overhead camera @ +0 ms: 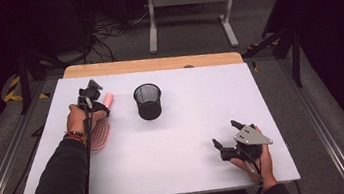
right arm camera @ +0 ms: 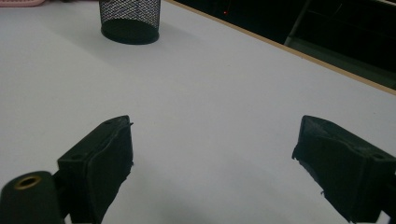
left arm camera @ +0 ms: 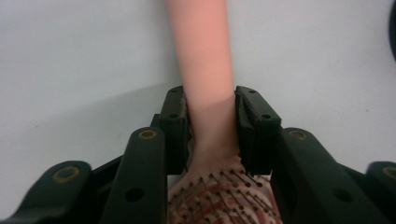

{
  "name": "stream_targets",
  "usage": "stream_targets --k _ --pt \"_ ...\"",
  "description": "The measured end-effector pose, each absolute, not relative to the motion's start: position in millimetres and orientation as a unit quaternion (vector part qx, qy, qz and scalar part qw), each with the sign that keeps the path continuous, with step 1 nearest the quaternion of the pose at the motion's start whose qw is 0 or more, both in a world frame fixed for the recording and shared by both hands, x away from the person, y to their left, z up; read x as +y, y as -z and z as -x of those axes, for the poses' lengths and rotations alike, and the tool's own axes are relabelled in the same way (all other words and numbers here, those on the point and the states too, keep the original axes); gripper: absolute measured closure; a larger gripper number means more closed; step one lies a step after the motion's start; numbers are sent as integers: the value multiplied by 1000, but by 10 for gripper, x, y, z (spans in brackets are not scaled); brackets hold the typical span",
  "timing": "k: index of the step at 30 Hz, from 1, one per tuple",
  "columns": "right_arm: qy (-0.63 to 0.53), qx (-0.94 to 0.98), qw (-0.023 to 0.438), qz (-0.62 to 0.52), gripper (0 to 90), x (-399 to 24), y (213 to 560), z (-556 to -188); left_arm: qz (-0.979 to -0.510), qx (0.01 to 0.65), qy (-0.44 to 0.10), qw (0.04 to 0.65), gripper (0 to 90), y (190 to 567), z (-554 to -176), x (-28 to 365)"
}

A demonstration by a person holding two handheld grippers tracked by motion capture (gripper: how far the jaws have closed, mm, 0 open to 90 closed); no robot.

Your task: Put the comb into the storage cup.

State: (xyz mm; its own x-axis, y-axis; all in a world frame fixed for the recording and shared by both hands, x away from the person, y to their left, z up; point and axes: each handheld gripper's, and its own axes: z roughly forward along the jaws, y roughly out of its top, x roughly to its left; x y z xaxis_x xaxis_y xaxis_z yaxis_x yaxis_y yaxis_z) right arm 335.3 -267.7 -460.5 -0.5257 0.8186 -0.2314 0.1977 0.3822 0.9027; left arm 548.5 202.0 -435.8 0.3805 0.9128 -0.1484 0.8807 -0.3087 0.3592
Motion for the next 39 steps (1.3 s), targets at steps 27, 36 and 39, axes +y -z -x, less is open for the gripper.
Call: stream_targets --k 27,36,39 --pt "-443 755 366 -317 118 -2510 4587 -3333 -794 426 -131 414 702 3487 -4860 2141" --pt "-454 747 367 -317 114 -2434 4527 -3347 -799 381 -141 443 702 3286 -4689 1909" --pt "-461 743 366 -317 115 -2417 4493 -3349 -797 373 -137 455 702 3233 -4645 1867"
